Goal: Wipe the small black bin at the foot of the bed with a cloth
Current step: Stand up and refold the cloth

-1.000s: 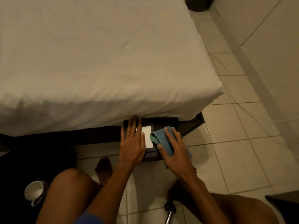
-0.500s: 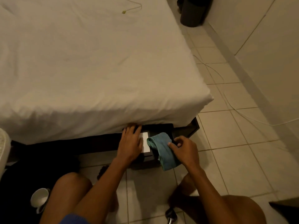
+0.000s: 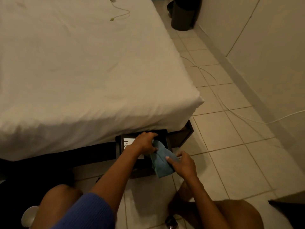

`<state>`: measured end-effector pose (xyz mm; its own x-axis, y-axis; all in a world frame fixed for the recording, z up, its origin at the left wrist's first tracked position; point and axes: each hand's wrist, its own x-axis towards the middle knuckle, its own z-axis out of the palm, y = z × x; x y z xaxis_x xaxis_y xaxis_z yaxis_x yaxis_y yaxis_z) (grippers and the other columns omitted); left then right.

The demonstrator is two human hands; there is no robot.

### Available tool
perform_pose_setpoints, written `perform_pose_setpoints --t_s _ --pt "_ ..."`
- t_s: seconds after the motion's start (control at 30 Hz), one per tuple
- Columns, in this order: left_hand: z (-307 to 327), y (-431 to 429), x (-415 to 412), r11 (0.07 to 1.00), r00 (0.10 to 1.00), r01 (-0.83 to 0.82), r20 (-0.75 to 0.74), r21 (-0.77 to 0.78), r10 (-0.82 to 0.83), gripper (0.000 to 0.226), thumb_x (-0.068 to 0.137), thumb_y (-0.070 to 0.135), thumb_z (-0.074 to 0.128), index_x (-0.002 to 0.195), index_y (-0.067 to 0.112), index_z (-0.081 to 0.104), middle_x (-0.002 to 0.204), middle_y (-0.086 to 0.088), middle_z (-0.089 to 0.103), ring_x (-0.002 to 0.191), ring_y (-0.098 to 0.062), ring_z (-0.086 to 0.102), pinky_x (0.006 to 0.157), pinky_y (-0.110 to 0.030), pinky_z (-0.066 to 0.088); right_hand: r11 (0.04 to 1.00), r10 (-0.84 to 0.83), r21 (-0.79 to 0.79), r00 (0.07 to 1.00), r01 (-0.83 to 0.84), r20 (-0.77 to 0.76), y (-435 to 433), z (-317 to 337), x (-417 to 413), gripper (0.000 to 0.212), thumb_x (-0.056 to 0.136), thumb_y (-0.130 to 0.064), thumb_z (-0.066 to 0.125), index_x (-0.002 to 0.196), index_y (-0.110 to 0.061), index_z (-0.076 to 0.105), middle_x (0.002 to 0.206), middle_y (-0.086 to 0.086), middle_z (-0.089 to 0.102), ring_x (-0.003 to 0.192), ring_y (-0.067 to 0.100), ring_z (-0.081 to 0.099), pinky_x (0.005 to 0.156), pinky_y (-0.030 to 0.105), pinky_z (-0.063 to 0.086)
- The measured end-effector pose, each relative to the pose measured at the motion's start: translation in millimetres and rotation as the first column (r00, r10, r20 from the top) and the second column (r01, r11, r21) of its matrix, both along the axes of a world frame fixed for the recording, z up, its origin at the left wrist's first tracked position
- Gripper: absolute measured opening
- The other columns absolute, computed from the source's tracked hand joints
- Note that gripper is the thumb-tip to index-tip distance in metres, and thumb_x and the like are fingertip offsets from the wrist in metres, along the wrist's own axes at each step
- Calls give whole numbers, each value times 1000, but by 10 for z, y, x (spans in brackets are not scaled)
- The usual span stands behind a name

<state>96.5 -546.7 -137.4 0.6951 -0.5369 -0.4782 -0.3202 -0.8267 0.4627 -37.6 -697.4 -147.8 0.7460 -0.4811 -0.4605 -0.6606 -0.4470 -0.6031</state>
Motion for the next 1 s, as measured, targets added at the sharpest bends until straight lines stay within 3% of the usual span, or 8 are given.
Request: perform_pose_setpoints --t_s 0.17,0.37,0.5,0.63,0.73,0.8,0.93,1.0 --pt "101 -23 28 1000 996 -14 -90 -26 12 58 80 23 75 134 11 58 126 -12 65 112 -26 63 92 -35 55 998 62 -6 998 -63 -23 -80 81 42 29 79 -37 75 71 -23 52 71 -4 57 74 16 58 58 24 40" --pt "275 114 62 991 989 -13 -145 -130 -6 45 77 22 76 120 16 67 103 -1 68 89 -17 62 77 -31 54 963 254 46 952 -266 170 -145 330 84 11 87 -27 67 91 -17 64 87 0 66 80 13 61 67 21 48" --pt "464 347 93 976 985 -27 -170 -214 -10 36 80 22 78 113 15 68 98 -1 69 86 -17 66 78 -29 57 935 322 65 910 -349 260 -163 580 130 8 90 -23 63 97 -20 62 93 -3 65 87 10 62 75 26 54" --pt "724 572 38 951 993 -99 -97 -294 73 14 80 28 79 85 23 67 76 1 65 70 -11 61 66 -20 51 909 386 8 850 -416 358 -135 877 266 7 88 -22 66 95 -21 64 91 -6 67 88 8 63 73 20 52" --pt "981 724 -21 889 982 -188 -77 -417 172 21 79 31 79 85 14 66 83 -3 68 78 -14 65 75 -33 57 900 409 -24 821 -436 399 -89 1229 360 6 89 -22 66 95 -24 66 92 -9 67 89 3 61 67 9 46" --pt "1255 814 -61 824 975 -210 -48 -526 218 23 79 30 77 80 14 60 79 -3 65 76 -15 62 72 -38 53 900 409 -42 807 -434 426 -46 1510 425 7 90 -23 65 97 -22 67 93 -7 68 88 4 61 66 8 45" --pt "1973 1006 -189 724 956 -226 -3 -651 295 21 90 25 70 92 9 56 84 -15 68 75 -20 66 66 -33 54 884 412 -52 725 -464 552 136 2171 518 11 91 -24 64 97 -15 67 93 -1 69 89 13 64 73 17 52" --pt "2309 1126 -235 647 937 -235 7 -726 348 25 92 27 67 100 6 56 89 -17 70 78 -22 69 67 -36 57 889 341 34 709 -457 617 269 2474 535 14 91 -27 64 98 -15 68 94 1 70 91 15 65 75 24 54"
